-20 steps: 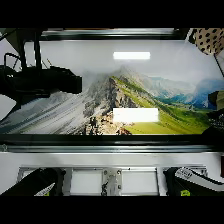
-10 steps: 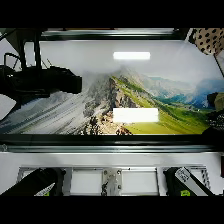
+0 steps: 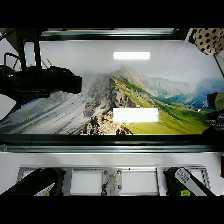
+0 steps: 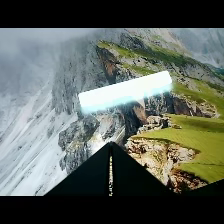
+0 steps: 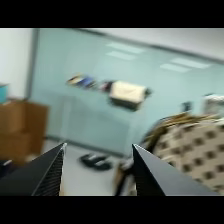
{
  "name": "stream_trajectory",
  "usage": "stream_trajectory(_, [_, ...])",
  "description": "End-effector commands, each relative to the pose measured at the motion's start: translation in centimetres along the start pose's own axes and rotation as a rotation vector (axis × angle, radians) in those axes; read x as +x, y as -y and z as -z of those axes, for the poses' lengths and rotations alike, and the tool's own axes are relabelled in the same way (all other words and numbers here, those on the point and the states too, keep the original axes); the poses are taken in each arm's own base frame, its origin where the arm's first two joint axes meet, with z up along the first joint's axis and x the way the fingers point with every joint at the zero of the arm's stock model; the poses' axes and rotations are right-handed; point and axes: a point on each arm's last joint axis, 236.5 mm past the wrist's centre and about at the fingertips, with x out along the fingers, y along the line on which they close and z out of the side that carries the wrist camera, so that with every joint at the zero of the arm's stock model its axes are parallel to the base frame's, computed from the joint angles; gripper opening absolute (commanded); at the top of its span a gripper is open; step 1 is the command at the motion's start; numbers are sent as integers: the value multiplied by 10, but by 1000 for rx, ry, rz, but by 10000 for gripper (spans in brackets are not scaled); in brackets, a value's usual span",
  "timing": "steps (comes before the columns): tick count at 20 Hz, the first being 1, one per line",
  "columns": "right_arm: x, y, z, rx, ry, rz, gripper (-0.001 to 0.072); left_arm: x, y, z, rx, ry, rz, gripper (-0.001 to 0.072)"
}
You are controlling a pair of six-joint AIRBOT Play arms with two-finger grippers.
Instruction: Fold the clothes and pants, and hang the long-sleeved shirts on hangers.
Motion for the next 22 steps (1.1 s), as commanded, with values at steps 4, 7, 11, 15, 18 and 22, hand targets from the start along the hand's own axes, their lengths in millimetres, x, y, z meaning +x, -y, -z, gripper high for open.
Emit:
stream_trajectory(4, [27, -185, 111, 112, -316, -497, 453, 0, -1, 4, 0, -19, -6, 12])
stream_trajectory(7, [17, -286, 146, 194, -377, -700, 453, 0, -1, 5, 0, -20, -6, 12])
stream_trajectory(11, [-35, -416, 186, 340, -518, -998, 453, 0, -1, 5, 0, -20, -7, 12])
stream_trajectory(15, [-70, -485, 200, 384, -582, -1161, 452, 0, -1, 5, 0, -20, -6, 12])
stream_trajectory(18, [-77, -499, 202, 392, -594, -1196, 443, 0, -1, 5, 0, -20, -6, 12])
stream_trajectory(22, [-76, -499, 203, 396, -595, -1197, 73, 0, -1, 4, 0, -18, -6, 12])
